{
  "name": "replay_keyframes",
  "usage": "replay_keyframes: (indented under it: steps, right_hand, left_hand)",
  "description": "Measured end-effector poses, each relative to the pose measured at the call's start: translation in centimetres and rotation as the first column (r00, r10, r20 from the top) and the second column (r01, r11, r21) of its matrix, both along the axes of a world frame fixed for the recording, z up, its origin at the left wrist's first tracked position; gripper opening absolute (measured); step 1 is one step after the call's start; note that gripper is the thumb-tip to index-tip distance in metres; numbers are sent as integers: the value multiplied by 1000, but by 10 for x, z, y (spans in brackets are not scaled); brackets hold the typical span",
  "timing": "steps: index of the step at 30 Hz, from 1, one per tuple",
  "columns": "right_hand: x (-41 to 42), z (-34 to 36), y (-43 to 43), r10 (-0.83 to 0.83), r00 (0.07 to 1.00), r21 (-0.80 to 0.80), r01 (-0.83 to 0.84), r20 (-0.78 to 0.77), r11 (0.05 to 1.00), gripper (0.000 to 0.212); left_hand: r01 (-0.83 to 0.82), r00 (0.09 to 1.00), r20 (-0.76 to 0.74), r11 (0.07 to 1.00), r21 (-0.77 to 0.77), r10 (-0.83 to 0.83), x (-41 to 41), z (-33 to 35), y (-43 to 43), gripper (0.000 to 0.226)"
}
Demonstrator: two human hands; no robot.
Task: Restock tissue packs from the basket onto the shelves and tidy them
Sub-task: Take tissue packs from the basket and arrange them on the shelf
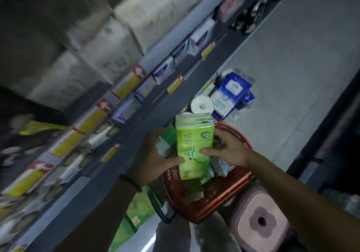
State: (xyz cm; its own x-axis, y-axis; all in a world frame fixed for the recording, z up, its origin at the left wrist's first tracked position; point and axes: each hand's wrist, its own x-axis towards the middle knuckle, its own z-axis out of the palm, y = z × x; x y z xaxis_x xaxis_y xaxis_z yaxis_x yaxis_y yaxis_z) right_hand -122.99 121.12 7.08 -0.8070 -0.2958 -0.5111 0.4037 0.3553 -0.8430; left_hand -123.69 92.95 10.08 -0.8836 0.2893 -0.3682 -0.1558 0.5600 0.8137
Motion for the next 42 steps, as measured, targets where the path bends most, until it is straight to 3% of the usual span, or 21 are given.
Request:
replay_keyframes:
  steps: [3,6,8,9,11,12,13,16,17,19,21,25,29,32,34,37,42]
  right_hand:
    - [-12,83,-1,-147,986,-151,158,83,976,49]
    - [-26,153,-7,-187,977,-231,207,106,951,54]
    - [-33,196,-12,-188,978,-218,205,95,954,61]
    - [-38,217,-16,-169,983,-221,182,77,958,57]
    - [-47,260,-20,-97,995,-201,92,-13,975,25]
    - [-52,284,-20,-80,994,-192,66,-68,979,20]
    - [-57,308,-19,-105,985,-191,78,-136,978,31]
    - [-68,390,-18,-231,906,-243,149,-355,958,96]
    - [-71,419,-18,-247,865,-242,151,-437,958,101]
    - [-75,478,-23,-146,775,-143,72,-615,987,85]
    - [-75,541,-36,101,662,78,-63,-742,995,74]
    - [-74,648,-81,491,400,455,-188,-774,870,74]
    - [-94,725,-133,667,231,646,-168,-708,745,78]
    - [-112,761,-175,736,151,718,-163,-660,677,74]
    - [-123,781,-209,752,106,735,-161,-650,658,69]
    - [-142,800,-265,766,92,750,-161,-636,642,68]
    - [-171,796,-352,787,119,782,-96,-605,616,66]
  left_hand:
    - [6,999,51,1000,-3,-6,2,62,-9,91]
    - [-39,999,4,998,-46,39,-8,130,-13,64]
    - [-93,994,-69,993,-79,88,-12,179,-12,57]
    - [-115,989,-104,989,-93,105,-13,207,-13,60]
    - [-124,976,-195,985,-123,99,-14,261,-22,62]
    - [-121,968,-235,983,-138,86,-12,289,-27,60]
    - [-117,961,-265,981,-153,74,-9,320,-30,56]
    - [-108,938,-346,959,-262,11,8,406,-41,48]
    - [-119,925,-380,943,-310,-8,12,432,-45,49]
    - [-166,884,-467,911,-378,-33,20,483,-53,42]
    - [-245,822,-568,872,-424,-46,28,532,-63,42]
    - [-325,739,-669,827,-459,-81,40,617,-91,46]
    - [-390,726,-685,788,-477,-56,45,686,-129,39]
    - [-444,731,-680,715,-540,-59,45,724,-156,36]
    - [-489,753,-658,640,-593,-33,44,746,-178,47]
    - [-550,781,-624,501,-668,26,31,768,-208,55]
    - [-613,784,-602,336,-715,149,-18,761,-257,41]
